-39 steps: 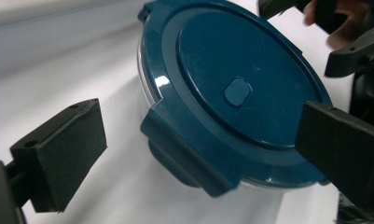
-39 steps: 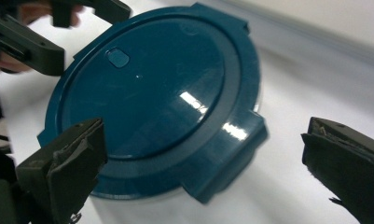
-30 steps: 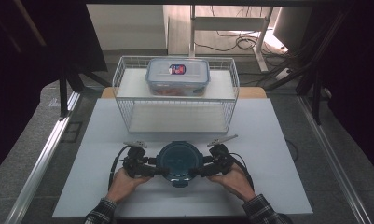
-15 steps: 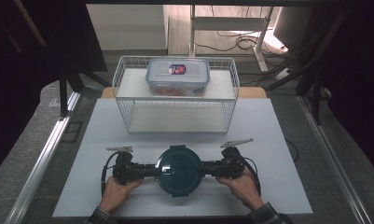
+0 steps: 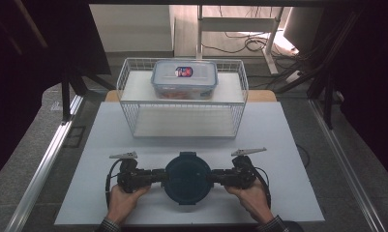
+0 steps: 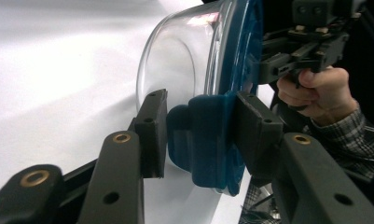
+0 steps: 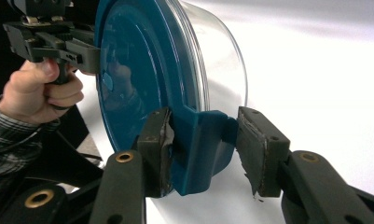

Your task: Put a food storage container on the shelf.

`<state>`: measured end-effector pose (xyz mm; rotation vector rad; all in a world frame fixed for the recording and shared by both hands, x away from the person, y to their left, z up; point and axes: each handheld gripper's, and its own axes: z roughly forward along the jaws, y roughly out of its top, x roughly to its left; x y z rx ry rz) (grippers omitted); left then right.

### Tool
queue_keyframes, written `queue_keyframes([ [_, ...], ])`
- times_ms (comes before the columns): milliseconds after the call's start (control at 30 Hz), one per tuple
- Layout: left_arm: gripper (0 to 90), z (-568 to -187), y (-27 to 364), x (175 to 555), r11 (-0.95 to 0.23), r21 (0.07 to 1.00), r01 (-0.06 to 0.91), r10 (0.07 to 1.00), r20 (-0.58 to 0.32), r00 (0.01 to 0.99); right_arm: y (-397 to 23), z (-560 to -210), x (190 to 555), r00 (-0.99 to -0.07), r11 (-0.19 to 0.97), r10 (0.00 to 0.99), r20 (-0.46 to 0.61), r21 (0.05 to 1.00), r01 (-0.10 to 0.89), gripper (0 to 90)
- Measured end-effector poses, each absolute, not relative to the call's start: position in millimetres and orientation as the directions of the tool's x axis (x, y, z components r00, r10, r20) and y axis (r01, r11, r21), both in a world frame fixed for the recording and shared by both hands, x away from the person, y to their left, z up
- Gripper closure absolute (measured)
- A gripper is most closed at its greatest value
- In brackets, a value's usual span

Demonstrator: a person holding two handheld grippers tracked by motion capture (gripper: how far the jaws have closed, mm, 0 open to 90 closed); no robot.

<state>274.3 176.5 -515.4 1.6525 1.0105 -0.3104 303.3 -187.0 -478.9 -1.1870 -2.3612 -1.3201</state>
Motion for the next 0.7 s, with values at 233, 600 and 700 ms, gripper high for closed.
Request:
queue_keyframes([
  [233, 57.4, -504, 179, 278, -0.015, 0.683, 0.731, 0.460, -0.644, 0.611, -185, -472, 308, -0.675, 0.275, 0.541, 0.502, 0.653, 0.706, 55.6],
  [600, 57.3, -476, 181, 291, -0.009, 0.721, 0.693, 0.469, -0.609, 0.639, -185, -451, 318, -0.691, 0.250, 0.530, 0.491, 0.688, 0.681, 56.0],
  [700, 57.2, -464, 182, 297, -0.011, 0.735, 0.678, 0.472, -0.594, 0.652, -184, -439, 322, -0.698, 0.242, 0.529, 0.483, 0.703, 0.669, 56.0],
])
